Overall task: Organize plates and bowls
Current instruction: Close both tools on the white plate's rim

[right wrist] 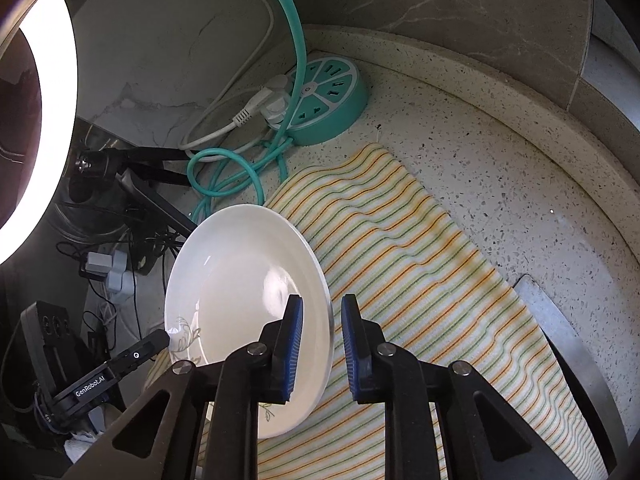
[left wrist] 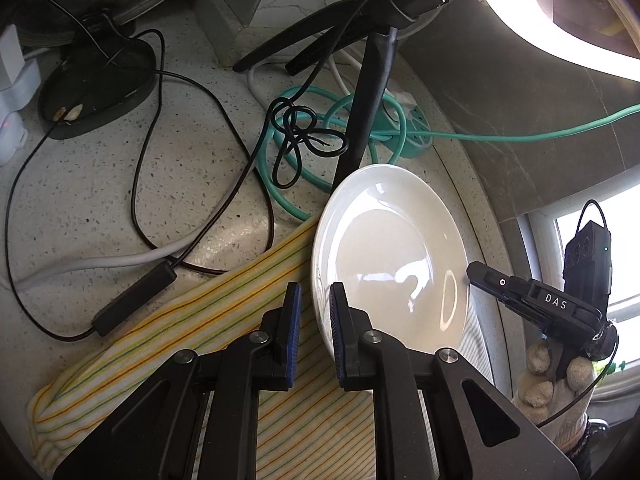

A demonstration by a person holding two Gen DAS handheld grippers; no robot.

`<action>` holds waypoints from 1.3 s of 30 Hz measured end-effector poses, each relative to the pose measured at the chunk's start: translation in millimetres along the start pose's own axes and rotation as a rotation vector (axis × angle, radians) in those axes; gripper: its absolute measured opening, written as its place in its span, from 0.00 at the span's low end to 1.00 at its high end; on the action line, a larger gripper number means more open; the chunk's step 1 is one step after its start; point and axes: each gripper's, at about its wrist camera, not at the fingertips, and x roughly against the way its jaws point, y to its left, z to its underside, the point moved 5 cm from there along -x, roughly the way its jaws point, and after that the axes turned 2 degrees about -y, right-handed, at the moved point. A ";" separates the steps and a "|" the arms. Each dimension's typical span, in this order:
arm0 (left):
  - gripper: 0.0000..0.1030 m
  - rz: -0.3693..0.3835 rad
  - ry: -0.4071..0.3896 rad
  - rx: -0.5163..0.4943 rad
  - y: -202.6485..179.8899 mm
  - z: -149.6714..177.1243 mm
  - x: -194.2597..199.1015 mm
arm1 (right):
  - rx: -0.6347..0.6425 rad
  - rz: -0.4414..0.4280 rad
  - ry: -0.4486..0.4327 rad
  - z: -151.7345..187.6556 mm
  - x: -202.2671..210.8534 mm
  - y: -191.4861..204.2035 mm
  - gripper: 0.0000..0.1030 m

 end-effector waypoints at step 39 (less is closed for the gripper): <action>0.04 -0.035 -0.005 -0.055 -5.3 -2.5 -13.9 | 0.022 0.026 0.023 -0.2 -14.2 -2.4 0.05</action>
